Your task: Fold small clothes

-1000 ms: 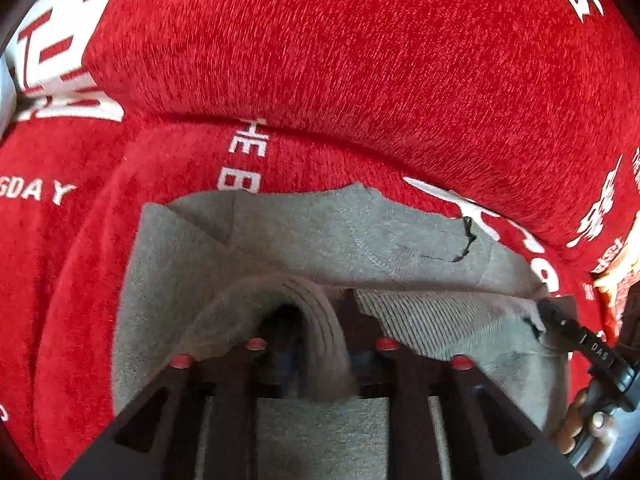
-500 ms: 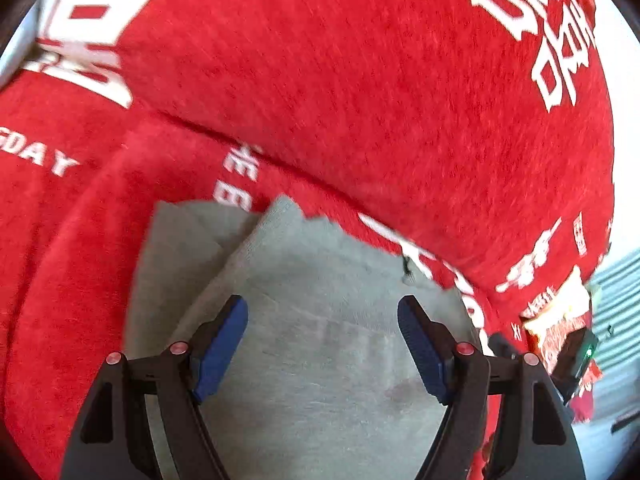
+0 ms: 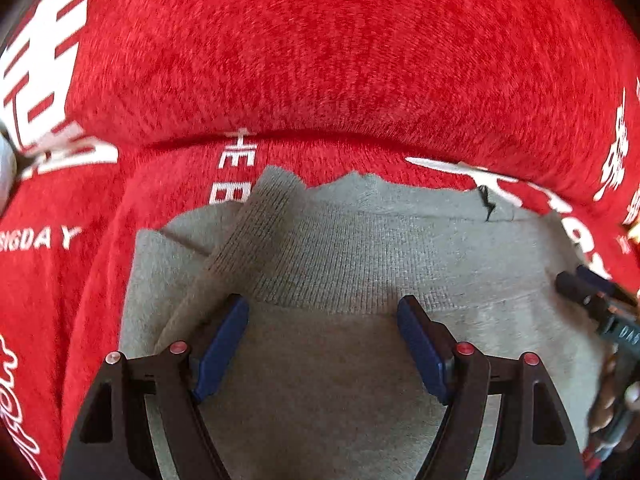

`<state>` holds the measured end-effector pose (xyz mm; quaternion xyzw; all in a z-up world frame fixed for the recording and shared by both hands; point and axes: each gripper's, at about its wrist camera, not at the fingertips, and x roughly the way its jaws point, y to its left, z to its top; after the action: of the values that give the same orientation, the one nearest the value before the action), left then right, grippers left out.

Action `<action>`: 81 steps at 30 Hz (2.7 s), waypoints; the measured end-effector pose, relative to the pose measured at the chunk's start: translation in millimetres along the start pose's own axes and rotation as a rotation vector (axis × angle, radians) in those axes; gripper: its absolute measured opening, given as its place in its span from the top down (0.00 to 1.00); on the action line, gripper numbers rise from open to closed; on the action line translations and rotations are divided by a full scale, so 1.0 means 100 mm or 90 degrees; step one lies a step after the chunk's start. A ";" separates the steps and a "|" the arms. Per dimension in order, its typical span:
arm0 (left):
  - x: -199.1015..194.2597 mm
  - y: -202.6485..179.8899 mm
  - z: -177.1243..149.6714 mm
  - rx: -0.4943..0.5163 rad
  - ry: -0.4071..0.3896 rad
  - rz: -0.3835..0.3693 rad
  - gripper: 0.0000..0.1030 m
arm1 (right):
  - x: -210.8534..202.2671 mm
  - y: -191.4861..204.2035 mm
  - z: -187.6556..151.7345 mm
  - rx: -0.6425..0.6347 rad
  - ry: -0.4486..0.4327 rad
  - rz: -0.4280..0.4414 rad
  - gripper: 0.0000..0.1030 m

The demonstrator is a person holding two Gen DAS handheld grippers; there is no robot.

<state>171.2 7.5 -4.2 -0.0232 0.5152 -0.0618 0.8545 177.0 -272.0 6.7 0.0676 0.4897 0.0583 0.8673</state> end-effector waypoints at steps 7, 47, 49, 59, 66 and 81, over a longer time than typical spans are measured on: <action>-0.19 -0.09 -0.08 0.011 -0.015 0.041 0.24 | -0.14 0.12 -0.06 -0.018 -0.016 -0.016 0.13; -1.07 0.94 -1.62 -0.277 -0.094 -0.213 0.23 | -1.18 0.48 -1.66 -0.121 -0.080 -0.034 0.03; -1.02 0.93 -1.56 -0.291 -0.099 -0.235 0.27 | -1.16 0.52 -1.62 -0.127 -0.078 -0.034 0.03; -0.85 1.01 -1.56 -0.349 -0.099 -0.292 0.77 | -1.01 1.09 -0.91 -0.158 -0.062 0.046 0.03; -0.89 0.95 -1.55 -0.301 -0.129 -0.250 0.77 | -0.38 2.01 -0.23 -0.155 0.032 0.166 0.03; -0.93 0.85 -1.54 -0.245 -0.145 -0.215 0.77 | 0.87 3.60 -0.23 -0.377 0.158 -0.008 0.11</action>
<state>-1.1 107.5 -3.5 -0.2774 0.4069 -0.1013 0.8644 189.8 98.0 -15.8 -0.1984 0.5541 0.2006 0.7832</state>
